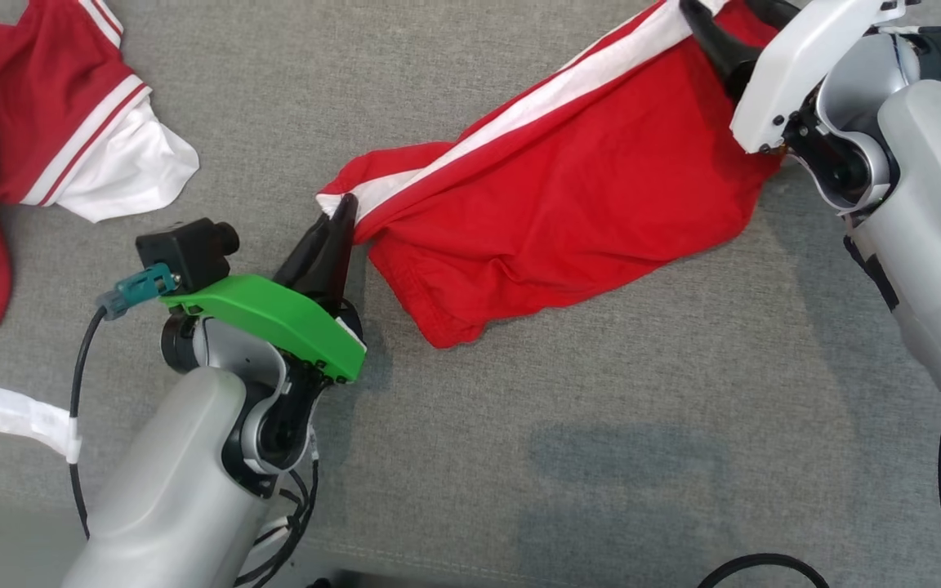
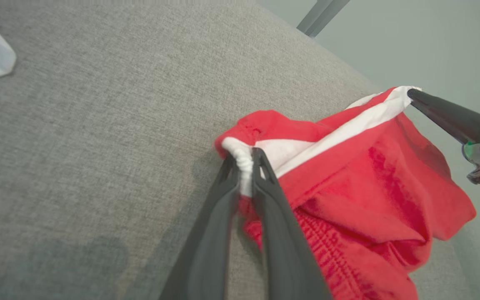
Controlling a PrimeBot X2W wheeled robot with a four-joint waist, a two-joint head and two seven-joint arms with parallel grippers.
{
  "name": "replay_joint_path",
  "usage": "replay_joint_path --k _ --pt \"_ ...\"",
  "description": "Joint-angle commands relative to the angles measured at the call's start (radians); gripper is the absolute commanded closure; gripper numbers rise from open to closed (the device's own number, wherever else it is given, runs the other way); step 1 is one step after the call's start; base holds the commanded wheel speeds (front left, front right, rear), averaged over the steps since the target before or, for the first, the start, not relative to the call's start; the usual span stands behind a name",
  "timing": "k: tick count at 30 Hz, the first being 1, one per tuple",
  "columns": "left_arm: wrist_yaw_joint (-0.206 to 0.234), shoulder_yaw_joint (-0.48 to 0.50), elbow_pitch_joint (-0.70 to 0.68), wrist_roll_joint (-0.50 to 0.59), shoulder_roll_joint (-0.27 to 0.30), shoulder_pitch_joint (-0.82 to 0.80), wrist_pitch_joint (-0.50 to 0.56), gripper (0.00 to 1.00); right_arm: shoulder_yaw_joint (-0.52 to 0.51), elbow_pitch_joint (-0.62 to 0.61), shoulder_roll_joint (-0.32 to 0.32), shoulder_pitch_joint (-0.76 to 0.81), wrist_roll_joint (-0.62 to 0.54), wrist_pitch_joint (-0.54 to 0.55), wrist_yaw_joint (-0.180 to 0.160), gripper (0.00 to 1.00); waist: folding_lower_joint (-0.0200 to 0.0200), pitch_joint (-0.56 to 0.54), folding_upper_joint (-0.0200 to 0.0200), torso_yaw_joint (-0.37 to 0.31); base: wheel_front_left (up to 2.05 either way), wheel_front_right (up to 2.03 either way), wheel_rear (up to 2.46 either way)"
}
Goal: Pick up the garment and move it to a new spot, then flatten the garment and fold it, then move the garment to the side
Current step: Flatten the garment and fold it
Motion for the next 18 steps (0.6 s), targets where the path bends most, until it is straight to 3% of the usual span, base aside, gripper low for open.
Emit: replay_joint_path --k 1,2,7,11,14,18 --pt "-0.002 -0.003 -0.006 0.010 0.019 0.003 -0.009 0.22 0.015 -0.020 -0.006 0.015 0.014 0.007 -0.001 0.00 -0.0001 -0.022 -0.0002 -0.021 0.00 0.00 0.00" --pt "0.003 -0.003 -0.011 0.020 0.028 0.009 -0.014 0.00 0.029 -0.036 -0.011 0.021 0.021 0.016 -0.001 0.00 -0.0001 -0.029 -0.0002 -0.029 0.00 0.00 0.00" --pt "0.040 -0.018 -0.075 0.086 0.079 0.056 -0.048 0.00 0.099 -0.123 -0.073 0.040 0.029 0.087 -0.001 0.00 -0.0001 -0.061 -0.0002 -0.056 0.00 0.00 0.00" --pt "0.100 -0.006 -0.175 0.146 0.117 0.116 -0.114 0.00 0.113 -0.153 -0.132 0.044 -0.011 0.130 -0.001 0.00 -0.0001 -0.068 -0.0002 -0.055 0.00 0.00 0.00" --pt "0.173 -0.014 -0.267 0.257 0.144 0.194 -0.192 0.00 0.101 -0.137 -0.177 0.046 -0.083 0.175 -0.001 0.00 -0.0001 -0.047 -0.0002 -0.018 0.00 0.00 0.00" --pt "0.184 -0.015 -0.261 0.311 0.127 0.233 -0.220 0.00 0.093 -0.109 -0.177 0.049 -0.106 0.228 -0.001 0.00 -0.0001 -0.021 -0.0002 0.024 0.00 0.00 0.00"
